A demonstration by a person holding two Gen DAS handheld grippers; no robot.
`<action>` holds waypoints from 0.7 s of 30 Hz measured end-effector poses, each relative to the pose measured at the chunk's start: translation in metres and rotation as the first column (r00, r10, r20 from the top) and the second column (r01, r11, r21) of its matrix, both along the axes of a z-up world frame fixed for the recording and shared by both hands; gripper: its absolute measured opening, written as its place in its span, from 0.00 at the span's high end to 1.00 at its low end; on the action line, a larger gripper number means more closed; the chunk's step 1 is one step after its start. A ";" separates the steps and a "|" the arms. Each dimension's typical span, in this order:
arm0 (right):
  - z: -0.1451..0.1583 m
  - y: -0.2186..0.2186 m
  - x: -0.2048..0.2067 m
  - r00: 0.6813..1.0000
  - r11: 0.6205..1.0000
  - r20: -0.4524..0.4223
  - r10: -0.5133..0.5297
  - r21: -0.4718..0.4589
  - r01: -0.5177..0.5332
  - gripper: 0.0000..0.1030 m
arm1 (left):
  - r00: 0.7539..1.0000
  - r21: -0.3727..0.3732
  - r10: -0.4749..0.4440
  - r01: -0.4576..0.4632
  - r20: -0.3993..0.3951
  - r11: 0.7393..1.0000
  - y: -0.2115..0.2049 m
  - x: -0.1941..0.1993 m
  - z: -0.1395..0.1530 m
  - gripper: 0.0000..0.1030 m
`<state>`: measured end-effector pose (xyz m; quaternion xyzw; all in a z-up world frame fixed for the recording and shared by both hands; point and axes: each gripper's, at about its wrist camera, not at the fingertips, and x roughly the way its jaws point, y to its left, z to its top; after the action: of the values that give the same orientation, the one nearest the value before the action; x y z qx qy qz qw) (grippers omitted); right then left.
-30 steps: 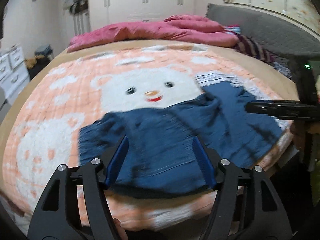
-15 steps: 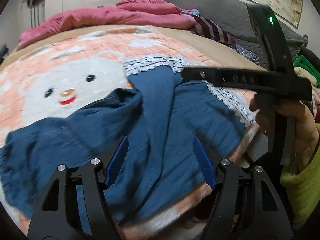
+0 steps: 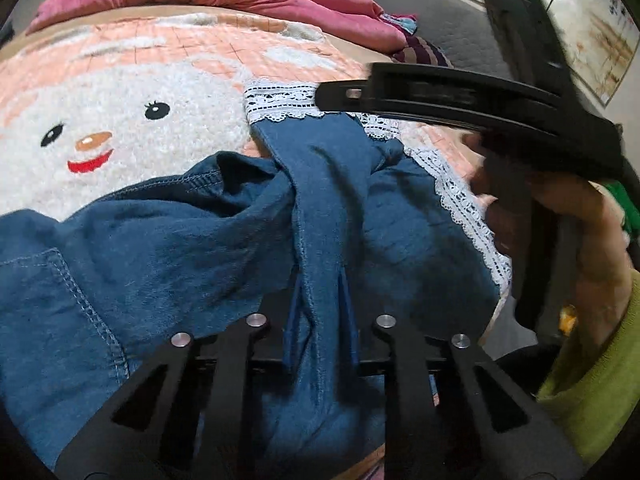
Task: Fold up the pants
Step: 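Grasp the pant leg with the left gripper while the right gripper grasps the lace hem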
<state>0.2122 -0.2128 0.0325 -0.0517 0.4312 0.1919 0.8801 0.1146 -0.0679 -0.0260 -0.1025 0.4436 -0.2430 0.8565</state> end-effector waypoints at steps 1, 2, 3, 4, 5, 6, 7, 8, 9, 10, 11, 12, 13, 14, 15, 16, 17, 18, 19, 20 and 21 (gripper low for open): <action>-0.003 0.007 0.006 1.000 1.000 0.001 0.003 -0.028 -0.003 0.27 | 1.000 -0.006 -0.002 0.002 0.001 1.000 0.001 0.000 0.000 0.91; -0.005 0.014 0.012 1.000 0.999 -0.003 0.005 -0.047 -0.005 0.27 | 1.000 -0.012 -0.005 0.005 0.004 1.000 0.003 -0.002 0.000 0.92; -0.007 0.020 0.017 1.000 0.998 -0.007 0.009 -0.060 -0.009 0.27 | 1.000 -0.014 -0.007 0.008 0.006 1.000 0.003 -0.002 0.001 0.92; -0.010 0.029 0.023 1.000 0.997 -0.016 0.016 -0.069 -0.017 0.27 | 1.000 -0.015 -0.009 0.009 0.008 1.000 0.003 -0.003 0.002 0.92; -0.012 0.034 0.027 1.000 0.997 -0.023 0.020 -0.076 -0.021 0.27 | 1.000 -0.016 -0.011 0.012 0.010 1.000 0.003 -0.004 0.003 0.92; -0.015 0.042 0.032 0.999 0.996 -0.034 0.024 -0.088 -0.027 0.27 | 1.000 -0.018 -0.012 0.012 0.011 1.000 0.003 -0.005 0.004 0.92; -0.020 0.051 0.039 0.998 0.994 -0.049 0.025 -0.108 -0.031 0.27 | 1.000 -0.021 -0.013 0.013 0.010 1.000 0.003 -0.005 0.004 0.92; -0.024 0.057 0.044 0.998 0.992 -0.057 0.021 -0.126 -0.028 0.27 | 1.000 -0.030 -0.014 0.014 0.005 0.999 0.004 -0.006 0.005 0.92; -0.028 0.060 0.049 0.998 0.990 -0.061 0.014 -0.142 -0.023 0.28 | 1.000 -0.043 -0.017 0.017 -0.001 0.999 0.004 -0.006 0.005 0.92; -0.035 0.065 0.057 0.997 0.986 -0.071 -0.001 -0.166 -0.010 0.28 | 1.000 -0.049 -0.018 0.018 -0.003 0.999 0.005 -0.005 0.005 0.92; -0.040 0.067 0.062 0.997 0.983 -0.080 -0.011 -0.182 -0.003 0.30 | 1.000 -0.043 -0.019 0.019 0.002 0.999 0.005 -0.006 0.006 0.92; -0.045 0.068 0.066 0.996 0.980 -0.088 -0.021 -0.198 0.003 0.45 | 1.000 -0.033 -0.020 0.020 0.008 0.999 0.007 -0.009 0.004 0.92; -0.050 0.069 0.071 0.995 0.976 -0.096 -0.029 -0.216 0.007 0.52 | 1.000 -0.026 -0.020 0.020 0.012 0.999 0.007 -0.009 0.004 0.92; -0.055 0.068 0.074 0.994 0.975 -0.108 -0.030 -0.223 0.005 0.58 | 1.000 -0.026 -0.020 0.020 0.012 0.999 0.007 -0.009 0.004 0.92; -0.057 0.064 0.076 0.993 0.979 -0.114 -0.033 -0.203 0.009 0.69 | 1.000 -0.026 -0.021 0.021 0.012 0.999 0.007 -0.009 0.004 0.92; -0.056 0.060 0.077 0.993 0.982 -0.113 -0.044 -0.186 0.022 0.75 | 1.000 -0.025 -0.020 0.020 0.012 0.999 0.007 -0.010 0.005 0.92; -0.052 0.054 0.077 0.992 0.986 -0.110 -0.054 -0.165 0.035 0.85 | 1.000 -0.024 -0.015 0.015 0.013 1.000 0.008 -0.011 0.006 0.92; -0.045 0.045 0.075 0.992 0.995 -0.114 -0.050 -0.095 0.039 0.90 | 1.000 -0.029 -0.010 0.010 0.011 1.000 0.009 -0.010 0.006 0.92; -0.039 0.036 0.074 0.991 0.998 -0.118 -0.057 -0.033 0.053 0.90 | 1.000 -0.042 -0.011 0.011 0.007 0.999 0.011 -0.010 0.007 0.92; -0.033 0.027 0.072 0.990 0.998 -0.121 -0.066 0.014 0.069 0.91 | 1.000 -0.047 -0.009 0.010 0.011 0.999 0.012 -0.012 0.010 0.92; -0.029 0.022 0.071 0.990 0.996 -0.122 -0.071 0.044 0.077 0.91 | 1.000 -0.046 -0.007 0.008 0.020 0.999 0.012 -0.013 0.011 0.92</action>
<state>0.2832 -0.1911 0.0037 -0.0025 0.4805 0.1722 0.8599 0.1020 -0.0564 -0.0146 -0.1184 0.4298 -0.2574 0.8573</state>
